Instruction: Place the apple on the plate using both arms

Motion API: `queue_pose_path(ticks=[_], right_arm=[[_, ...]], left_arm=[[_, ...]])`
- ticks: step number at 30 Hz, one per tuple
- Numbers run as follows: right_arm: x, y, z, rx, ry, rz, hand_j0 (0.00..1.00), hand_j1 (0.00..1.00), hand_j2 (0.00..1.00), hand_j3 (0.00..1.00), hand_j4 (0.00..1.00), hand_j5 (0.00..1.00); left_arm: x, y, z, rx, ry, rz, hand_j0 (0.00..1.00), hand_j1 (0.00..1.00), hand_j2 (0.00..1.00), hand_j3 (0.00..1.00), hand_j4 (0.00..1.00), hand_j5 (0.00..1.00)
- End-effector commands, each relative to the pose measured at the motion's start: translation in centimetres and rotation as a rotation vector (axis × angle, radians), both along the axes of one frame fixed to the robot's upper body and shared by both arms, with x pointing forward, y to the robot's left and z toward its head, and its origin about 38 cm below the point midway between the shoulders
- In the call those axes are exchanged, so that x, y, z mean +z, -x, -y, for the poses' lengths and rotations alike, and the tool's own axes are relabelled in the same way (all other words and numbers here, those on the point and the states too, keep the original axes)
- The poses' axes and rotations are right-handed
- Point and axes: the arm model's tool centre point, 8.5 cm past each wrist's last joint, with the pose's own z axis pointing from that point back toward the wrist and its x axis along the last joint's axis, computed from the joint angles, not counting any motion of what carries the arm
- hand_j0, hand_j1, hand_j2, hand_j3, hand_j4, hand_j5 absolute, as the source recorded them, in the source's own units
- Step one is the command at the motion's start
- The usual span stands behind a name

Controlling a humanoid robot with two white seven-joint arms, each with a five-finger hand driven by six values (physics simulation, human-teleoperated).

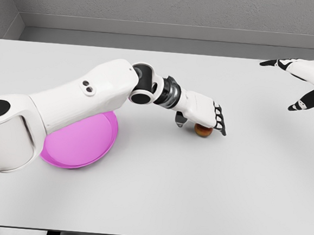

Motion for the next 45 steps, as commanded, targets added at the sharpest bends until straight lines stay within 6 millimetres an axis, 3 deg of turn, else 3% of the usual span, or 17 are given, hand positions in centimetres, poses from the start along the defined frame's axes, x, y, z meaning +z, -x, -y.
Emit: queue_pose_path(ticks=[1,2,5,12,22,32,33,34,36,39,45], right_arm=[[0.1,0.0,0.1,-0.002,0.001,0.000,1.00,1.00,1.00,1.00,1.00,1.00],[0.1,0.0,0.1,-0.002,0.000,0.000,1.00,1.00,1.00,1.00,1.00,1.00],[-0.1,0.1,0.2,-0.004,0.003,-0.006,1.00,1.00,1.00,1.00,1.00,1.00],[-0.3,0.1,0.0,0.000,-0.001,-0.008,1.00,1.00,1.00,1.00,1.00,1.00],[0.0,0.3,-0.5,0.017,0.000,0.001,1.00,1.00,1.00,1.00,1.00,1.00],[0.1,0.3,-0.4,0.015,0.002,0.003,1.00,1.00,1.00,1.00,1.00,1.00],[0.0,0.3,-0.4,0.016,0.003,0.001,1.00,1.00,1.00,1.00,1.00,1.00],[0.0,0.3,-0.4,0.015,0.002,0.001,1.00,1.00,1.00,1.00,1.00,1.00],[0.0,0.3,-0.4,0.014,0.004,0.001,1.00,1.00,1.00,1.00,1.00,1.00],[0.0,0.4,-0.4,0.015,0.004,0.000,1.00,1.00,1.00,1.00,1.00,1.00],[0.0,0.3,-0.6,0.019,-0.003,0.003,1.00,1.00,1.00,1.00,1.00,1.00]], left_arm=[[0.0,0.0,0.0,0.001,0.001,-0.001,1.00,1.00,1.00,1.00,1.00,1.00],[0.0,0.0,0.1,0.002,0.003,-0.001,1.00,1.00,1.00,1.00,1.00,1.00],[0.0,0.0,0.1,0.000,0.003,-0.001,0.82,0.82,0.82,0.82,0.82,0.82],[0.0,0.4,0.8,-0.013,-0.007,-0.003,0.70,0.70,0.70,0.70,0.70,0.70],[-0.5,0.6,0.7,-0.018,-0.038,-0.004,0.60,0.60,0.60,0.60,0.60,0.60],[-0.7,0.5,0.5,-0.021,-0.056,0.011,0.32,0.32,0.32,0.32,0.32,0.32],[-0.7,0.4,0.4,-0.018,-0.055,0.011,0.30,0.30,0.30,0.30,0.30,0.30],[-0.6,0.3,0.2,-0.014,-0.052,0.010,0.19,0.19,0.19,0.19,0.19,0.19],[-0.4,0.1,0.0,-0.007,-0.044,0.008,0.19,0.19,0.19,0.19,0.19,0.19],[-0.1,-0.2,-0.4,0.004,-0.034,0.008,0.09,0.09,0.09,0.09,0.09,0.09],[0.9,-1.7,-3.3,0.074,0.012,-0.009,0.08,0.08,0.08,0.08,0.08,0.08]])
